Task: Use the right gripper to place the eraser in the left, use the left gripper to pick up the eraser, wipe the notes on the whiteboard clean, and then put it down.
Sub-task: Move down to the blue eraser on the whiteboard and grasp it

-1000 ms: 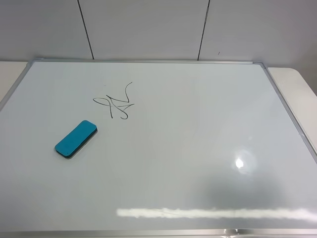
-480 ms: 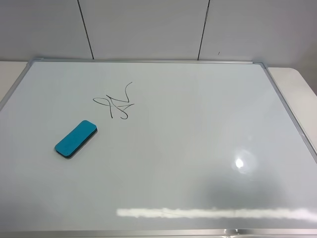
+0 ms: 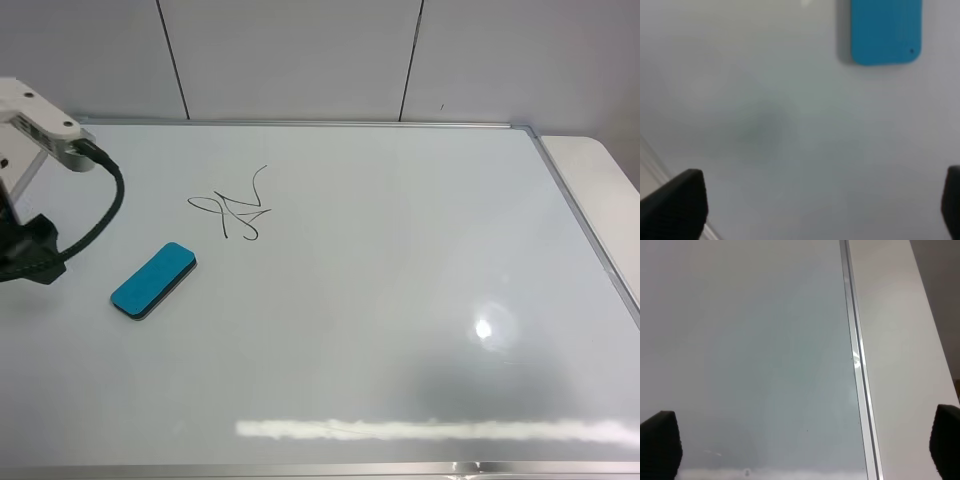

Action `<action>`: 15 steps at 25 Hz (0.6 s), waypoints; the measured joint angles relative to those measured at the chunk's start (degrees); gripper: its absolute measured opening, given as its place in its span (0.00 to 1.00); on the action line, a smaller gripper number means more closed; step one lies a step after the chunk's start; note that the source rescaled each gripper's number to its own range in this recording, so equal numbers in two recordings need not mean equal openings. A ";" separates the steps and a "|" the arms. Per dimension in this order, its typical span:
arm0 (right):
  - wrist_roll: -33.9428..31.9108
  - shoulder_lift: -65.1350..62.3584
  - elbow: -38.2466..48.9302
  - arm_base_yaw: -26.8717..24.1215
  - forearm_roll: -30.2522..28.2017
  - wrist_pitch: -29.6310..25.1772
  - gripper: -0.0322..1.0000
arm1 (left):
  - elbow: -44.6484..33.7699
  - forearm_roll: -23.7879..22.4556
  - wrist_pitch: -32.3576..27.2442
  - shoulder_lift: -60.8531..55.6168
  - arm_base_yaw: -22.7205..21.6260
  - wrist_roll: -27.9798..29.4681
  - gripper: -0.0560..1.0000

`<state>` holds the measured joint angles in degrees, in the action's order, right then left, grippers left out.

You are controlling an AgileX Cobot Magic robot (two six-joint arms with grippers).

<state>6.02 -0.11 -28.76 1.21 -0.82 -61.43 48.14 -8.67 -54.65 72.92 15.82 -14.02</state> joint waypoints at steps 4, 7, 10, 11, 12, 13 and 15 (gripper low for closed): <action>0.00 0.00 0.00 0.00 0.00 0.00 1.00 | 0.05 0.00 6.95 6.49 0.94 0.99 1.00; 0.00 0.00 0.00 0.00 0.00 0.00 1.00 | 0.05 1.50 12.12 11.06 0.94 1.13 1.00; 0.00 0.00 0.00 0.00 0.00 0.00 1.00 | 0.05 2.35 15.96 15.34 0.97 0.86 1.00; 0.00 0.00 0.00 0.00 0.00 0.00 1.00 | 0.05 2.55 17.14 16.50 0.97 0.71 1.00; 0.00 0.00 0.00 0.00 0.00 0.00 1.00 | 0.05 2.79 17.93 17.36 0.97 0.65 1.00; 0.00 0.00 0.00 0.00 0.00 0.00 1.00 | 0.05 3.23 18.86 18.21 0.97 0.46 1.00; 0.00 0.00 0.00 0.00 0.00 0.00 1.00 | 0.05 4.58 20.41 19.49 0.97 0.01 1.00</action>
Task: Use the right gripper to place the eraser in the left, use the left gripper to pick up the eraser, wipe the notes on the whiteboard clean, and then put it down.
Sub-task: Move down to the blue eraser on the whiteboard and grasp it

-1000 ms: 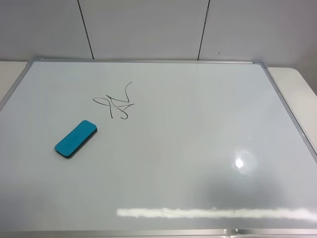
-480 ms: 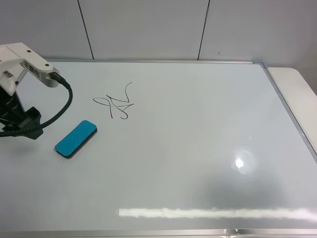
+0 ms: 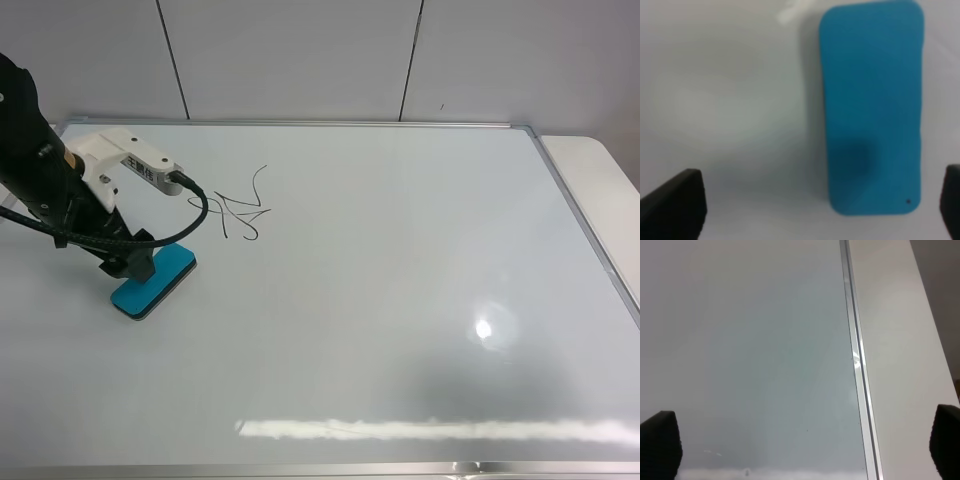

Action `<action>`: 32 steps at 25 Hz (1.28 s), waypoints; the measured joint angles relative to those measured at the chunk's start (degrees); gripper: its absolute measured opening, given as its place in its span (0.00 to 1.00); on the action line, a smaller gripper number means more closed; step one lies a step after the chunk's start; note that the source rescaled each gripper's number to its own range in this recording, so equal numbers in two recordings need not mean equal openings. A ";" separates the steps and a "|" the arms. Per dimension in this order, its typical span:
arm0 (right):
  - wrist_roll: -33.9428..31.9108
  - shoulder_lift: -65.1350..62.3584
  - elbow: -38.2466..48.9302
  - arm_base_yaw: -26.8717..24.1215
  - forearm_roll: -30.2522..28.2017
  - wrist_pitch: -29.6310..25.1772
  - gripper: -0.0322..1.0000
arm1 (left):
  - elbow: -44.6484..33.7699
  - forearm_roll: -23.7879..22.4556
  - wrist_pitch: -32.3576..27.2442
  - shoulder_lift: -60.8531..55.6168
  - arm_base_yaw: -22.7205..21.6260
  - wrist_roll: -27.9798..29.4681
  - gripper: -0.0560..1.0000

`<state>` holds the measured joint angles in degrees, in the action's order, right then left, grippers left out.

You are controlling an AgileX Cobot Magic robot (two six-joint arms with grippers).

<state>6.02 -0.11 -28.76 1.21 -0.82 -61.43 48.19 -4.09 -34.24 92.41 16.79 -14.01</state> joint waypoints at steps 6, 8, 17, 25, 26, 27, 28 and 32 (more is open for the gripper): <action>0.00 0.00 0.00 0.00 0.00 0.00 1.00 | 0.00 4.09 3.15 2.99 0.00 -2.26 1.00; 0.00 0.00 0.00 0.00 0.00 0.00 1.00 | 0.00 4.09 3.71 3.89 0.00 -2.33 1.00; -0.04 0.00 0.00 0.00 0.00 0.00 1.00 | 0.00 4.83 4.65 6.97 0.00 -2.76 1.00; -0.04 0.00 0.00 0.00 0.00 0.00 1.00 | 0.00 4.96 5.88 7.20 0.00 -2.97 1.00; -0.04 0.00 0.00 0.00 0.00 0.00 1.00 | 0.00 5.02 5.88 7.49 0.00 -2.97 1.00; -0.04 0.00 0.00 0.00 0.00 0.00 1.00 | 0.00 5.02 5.88 7.88 0.00 -2.97 1.00; -0.04 0.00 0.00 0.00 0.00 0.00 1.00 | 0.00 5.02 5.88 8.14 0.00 -2.97 1.00; -0.04 0.00 0.00 0.00 0.00 0.00 1.00 | 0.00 5.24 5.88 8.87 0.00 -3.15 1.00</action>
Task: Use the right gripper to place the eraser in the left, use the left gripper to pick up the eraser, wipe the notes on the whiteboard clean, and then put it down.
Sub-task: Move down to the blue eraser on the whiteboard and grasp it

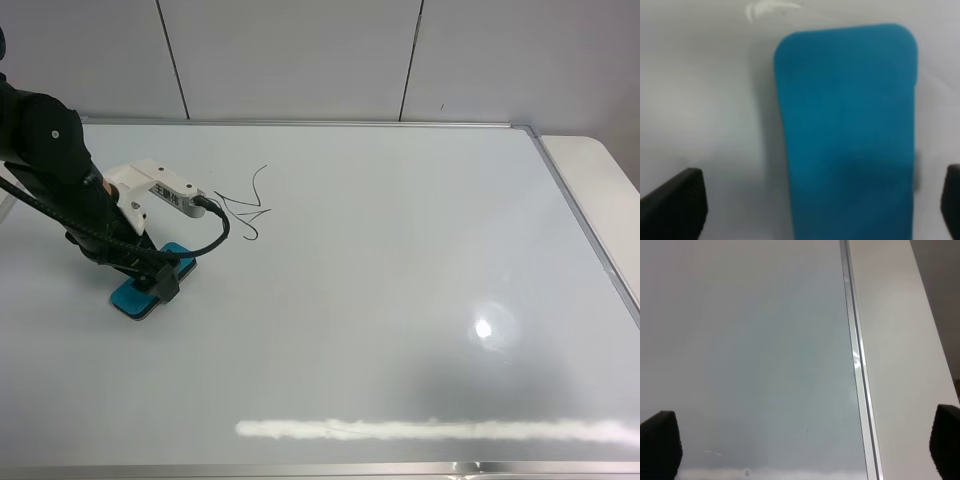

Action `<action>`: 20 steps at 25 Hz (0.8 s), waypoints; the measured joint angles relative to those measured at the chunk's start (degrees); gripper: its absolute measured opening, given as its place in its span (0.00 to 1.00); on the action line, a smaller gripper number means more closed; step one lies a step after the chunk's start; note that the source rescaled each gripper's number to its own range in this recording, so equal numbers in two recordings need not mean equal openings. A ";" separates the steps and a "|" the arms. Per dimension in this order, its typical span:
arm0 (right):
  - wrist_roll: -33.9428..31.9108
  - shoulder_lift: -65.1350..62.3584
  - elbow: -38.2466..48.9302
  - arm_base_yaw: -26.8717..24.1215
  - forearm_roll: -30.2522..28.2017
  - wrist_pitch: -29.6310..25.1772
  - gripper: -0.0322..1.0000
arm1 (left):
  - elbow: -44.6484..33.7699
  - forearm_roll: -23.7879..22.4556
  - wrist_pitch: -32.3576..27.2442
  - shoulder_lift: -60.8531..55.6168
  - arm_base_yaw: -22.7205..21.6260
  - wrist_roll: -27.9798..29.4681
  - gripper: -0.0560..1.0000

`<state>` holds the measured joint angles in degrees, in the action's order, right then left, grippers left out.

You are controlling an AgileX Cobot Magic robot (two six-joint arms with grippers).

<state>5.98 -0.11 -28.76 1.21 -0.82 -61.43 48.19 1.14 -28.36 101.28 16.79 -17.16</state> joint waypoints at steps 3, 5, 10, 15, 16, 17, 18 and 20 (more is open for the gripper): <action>0.00 0.00 0.00 0.00 0.00 0.00 1.00 | 0.00 0.00 0.01 0.28 0.00 -0.05 1.00; 0.00 0.00 0.00 0.00 0.00 0.00 1.00 | 0.00 0.00 0.01 0.28 0.00 -0.05 1.00; 0.00 0.00 0.00 0.00 0.00 0.00 1.00 | 0.00 0.00 0.37 0.28 0.00 -0.05 1.00; 0.00 0.00 0.00 0.00 0.00 0.00 1.00 | 0.00 0.00 0.37 0.28 0.00 -0.05 1.00; 0.00 0.00 0.00 0.00 0.00 0.00 1.00 | 0.00 0.00 0.37 0.28 0.00 -0.05 0.99; 0.00 0.00 0.00 0.00 0.00 0.00 1.00 | 0.00 0.00 0.37 0.28 0.00 -0.05 0.97; 0.00 0.00 0.00 0.00 0.00 0.00 1.00 | 0.00 0.00 0.42 0.28 0.00 -0.05 0.94; 0.00 0.00 0.00 0.00 0.00 0.00 1.00 | 0.00 0.06 0.48 0.28 0.00 -0.05 0.87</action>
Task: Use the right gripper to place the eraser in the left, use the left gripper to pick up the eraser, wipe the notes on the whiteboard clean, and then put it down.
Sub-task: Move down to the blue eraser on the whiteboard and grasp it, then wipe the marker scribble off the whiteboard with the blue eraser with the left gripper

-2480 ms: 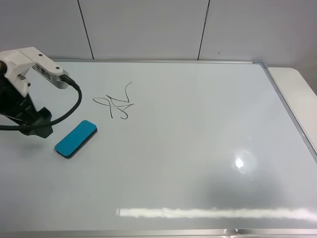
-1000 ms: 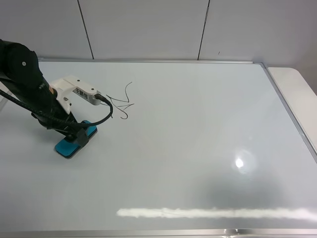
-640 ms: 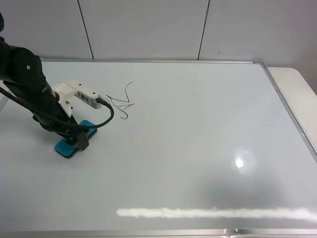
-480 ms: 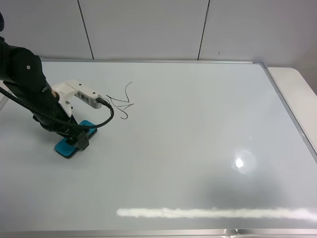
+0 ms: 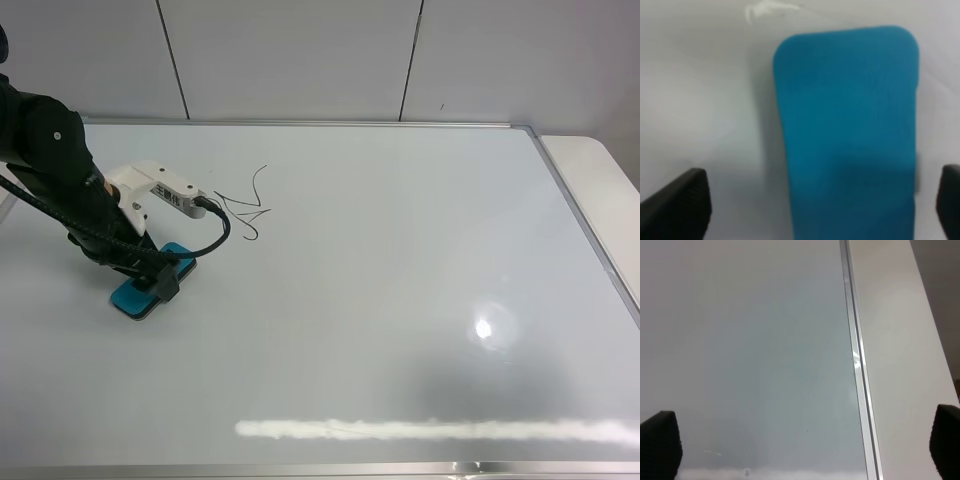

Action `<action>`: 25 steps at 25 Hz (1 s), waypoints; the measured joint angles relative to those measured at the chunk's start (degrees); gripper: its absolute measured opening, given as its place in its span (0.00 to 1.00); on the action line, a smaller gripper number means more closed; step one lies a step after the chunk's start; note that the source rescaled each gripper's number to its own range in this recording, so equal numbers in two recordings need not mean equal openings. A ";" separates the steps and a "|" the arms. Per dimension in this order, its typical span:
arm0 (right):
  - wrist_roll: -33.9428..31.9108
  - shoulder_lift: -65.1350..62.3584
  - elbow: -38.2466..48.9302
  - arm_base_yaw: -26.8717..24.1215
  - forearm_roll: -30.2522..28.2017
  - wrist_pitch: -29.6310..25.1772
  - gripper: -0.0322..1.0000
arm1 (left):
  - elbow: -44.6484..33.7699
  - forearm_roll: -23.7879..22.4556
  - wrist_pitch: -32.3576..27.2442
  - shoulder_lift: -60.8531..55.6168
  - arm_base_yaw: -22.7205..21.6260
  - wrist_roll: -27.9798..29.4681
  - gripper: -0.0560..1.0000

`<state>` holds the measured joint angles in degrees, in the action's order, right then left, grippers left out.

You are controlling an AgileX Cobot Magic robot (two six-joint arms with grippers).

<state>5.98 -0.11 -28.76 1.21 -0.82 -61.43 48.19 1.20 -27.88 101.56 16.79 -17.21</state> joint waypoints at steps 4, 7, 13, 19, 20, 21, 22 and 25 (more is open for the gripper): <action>0.00 0.00 0.00 0.00 0.00 0.00 1.00 | 0.00 0.24 -0.05 0.00 0.00 -0.16 0.60; 0.00 0.00 0.00 0.00 0.00 0.00 1.00 | 0.00 1.01 -0.12 0.00 0.00 -1.06 0.05; 0.00 0.00 0.00 0.00 -0.05 0.00 1.00 | 0.00 1.46 -0.22 0.00 0.00 -1.69 0.06; 0.00 0.00 0.00 0.00 -0.05 0.00 1.00 | 0.19 1.52 -1.14 0.00 0.00 -1.87 0.06; 0.00 0.00 0.00 0.00 -0.05 0.00 1.00 | 0.19 1.59 -1.22 0.00 0.00 -1.87 0.06; 0.00 0.00 0.00 0.00 -0.05 0.00 1.00 | 0.19 1.64 -1.58 -0.23 0.00 -1.87 0.06; 0.00 0.00 0.00 0.00 -0.05 0.00 1.00 | 0.19 1.64 -2.18 -0.67 0.00 -1.87 0.06; 0.00 0.00 0.00 0.00 -0.05 0.00 1.00 | 0.39 1.64 -3.06 -3.14 0.00 -1.87 0.06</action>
<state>5.98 -0.11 -28.76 1.21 -0.86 -61.43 48.57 2.84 -30.93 98.42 16.79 -19.08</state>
